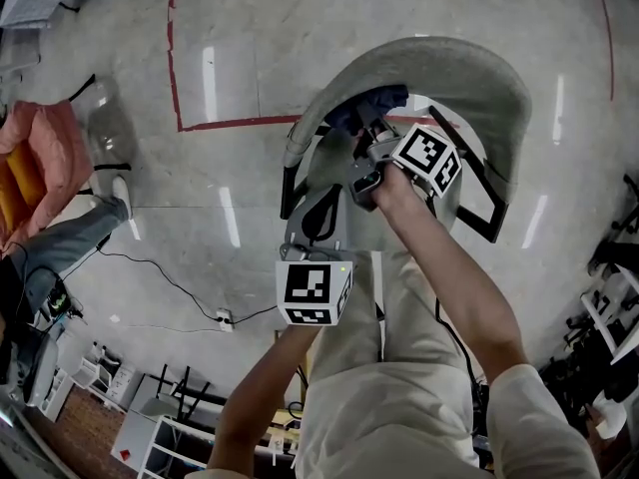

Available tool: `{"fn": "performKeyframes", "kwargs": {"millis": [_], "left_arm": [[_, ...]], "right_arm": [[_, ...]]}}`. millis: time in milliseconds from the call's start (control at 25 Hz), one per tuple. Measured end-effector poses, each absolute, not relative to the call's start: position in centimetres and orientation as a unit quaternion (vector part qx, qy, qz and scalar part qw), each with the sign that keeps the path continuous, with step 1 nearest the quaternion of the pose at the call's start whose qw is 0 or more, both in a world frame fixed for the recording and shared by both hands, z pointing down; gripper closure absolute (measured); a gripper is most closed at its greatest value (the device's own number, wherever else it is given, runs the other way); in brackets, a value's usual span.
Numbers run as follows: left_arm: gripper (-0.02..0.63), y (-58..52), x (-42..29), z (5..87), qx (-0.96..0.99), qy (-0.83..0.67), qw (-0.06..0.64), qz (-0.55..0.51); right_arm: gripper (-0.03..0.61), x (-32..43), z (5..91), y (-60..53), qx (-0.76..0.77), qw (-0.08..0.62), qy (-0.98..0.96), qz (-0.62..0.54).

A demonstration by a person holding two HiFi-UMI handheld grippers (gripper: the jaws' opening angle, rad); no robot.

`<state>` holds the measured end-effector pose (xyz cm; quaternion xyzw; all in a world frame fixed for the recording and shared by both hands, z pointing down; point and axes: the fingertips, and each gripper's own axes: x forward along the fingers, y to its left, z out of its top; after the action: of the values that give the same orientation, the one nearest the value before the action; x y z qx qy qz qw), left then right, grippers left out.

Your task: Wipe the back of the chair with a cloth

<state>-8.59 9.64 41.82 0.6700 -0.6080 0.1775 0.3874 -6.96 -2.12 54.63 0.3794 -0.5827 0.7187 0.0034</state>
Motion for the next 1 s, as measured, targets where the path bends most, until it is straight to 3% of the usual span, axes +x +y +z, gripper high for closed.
{"fn": "performKeyframes", "kwargs": {"millis": [1000], "left_arm": [[0.614, 10.5, -8.0, 40.6, 0.67, -0.619, 0.373, 0.168]], "right_arm": [[0.485, -7.4, 44.3, -5.1, 0.36, -0.008, -0.624, 0.694]]}}
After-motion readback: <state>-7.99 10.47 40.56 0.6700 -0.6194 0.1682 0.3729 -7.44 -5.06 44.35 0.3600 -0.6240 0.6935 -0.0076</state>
